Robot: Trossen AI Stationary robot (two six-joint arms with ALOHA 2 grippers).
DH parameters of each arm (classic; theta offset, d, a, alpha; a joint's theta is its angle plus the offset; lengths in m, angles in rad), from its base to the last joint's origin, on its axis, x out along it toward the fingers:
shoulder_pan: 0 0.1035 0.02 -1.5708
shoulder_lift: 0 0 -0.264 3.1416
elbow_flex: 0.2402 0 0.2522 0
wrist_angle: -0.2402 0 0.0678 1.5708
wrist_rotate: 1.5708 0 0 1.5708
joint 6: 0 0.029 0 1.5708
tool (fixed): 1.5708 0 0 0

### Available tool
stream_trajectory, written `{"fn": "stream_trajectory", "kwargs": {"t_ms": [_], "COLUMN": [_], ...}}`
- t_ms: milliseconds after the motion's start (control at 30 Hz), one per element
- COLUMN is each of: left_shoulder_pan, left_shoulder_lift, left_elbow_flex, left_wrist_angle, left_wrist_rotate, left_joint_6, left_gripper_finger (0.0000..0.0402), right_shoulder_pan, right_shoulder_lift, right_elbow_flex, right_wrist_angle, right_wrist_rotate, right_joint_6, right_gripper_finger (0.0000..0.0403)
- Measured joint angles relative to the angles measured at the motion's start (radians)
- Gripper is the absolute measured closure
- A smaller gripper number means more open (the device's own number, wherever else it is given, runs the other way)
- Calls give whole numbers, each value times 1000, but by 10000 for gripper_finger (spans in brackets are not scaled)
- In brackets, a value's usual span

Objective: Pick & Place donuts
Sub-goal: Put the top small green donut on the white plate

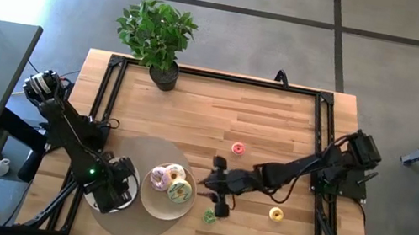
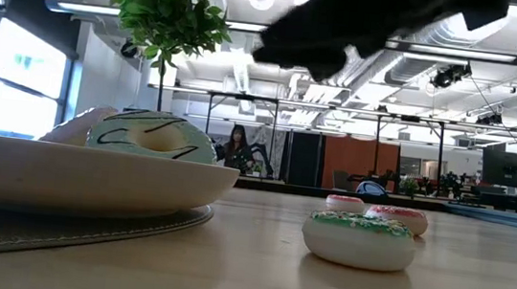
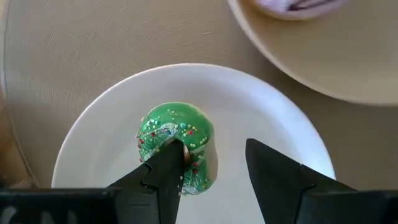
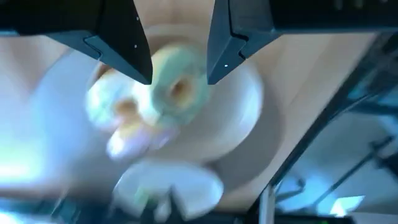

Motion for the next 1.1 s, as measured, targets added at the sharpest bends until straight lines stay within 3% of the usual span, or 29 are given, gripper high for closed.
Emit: {"fn": "stream_trajectory", "kwargs": {"t_ms": [167, 367, 533, 767, 933, 1100], "left_shoulder_pan": [-7, -6, -6, -7, -7, -7], "left_shoulder_lift": [0, 0, 0, 0, 0, 0], "left_elbow_flex": [4, 4, 4, 4, 4, 4], "left_wrist_angle": [-8, -29, -30, -30, -28, -27], "left_wrist_rotate": [-10, 7, -13, -16, -15, -6], "left_joint_6": [176, 193, 211, 222, 237, 242], "left_gripper_finger": [236, 236, 236, 236, 236, 236], "right_shoulder_pan": [-69, -184, -207, -217, -216, -221], "right_shoulder_lift": [34, 182, 371, 561, 712, 802], "right_elbow_flex": [1, 93, 323, 688, 903, 1027], "right_wrist_angle": [252, 385, 332, 1, -60, -63], "right_wrist_rotate": [-2, -121, -216, -239, -254, -250], "right_joint_6": [-162, -9, -1, 10, 59, 148], "right_gripper_finger": [253, 253, 253, 253, 253, 253]}}
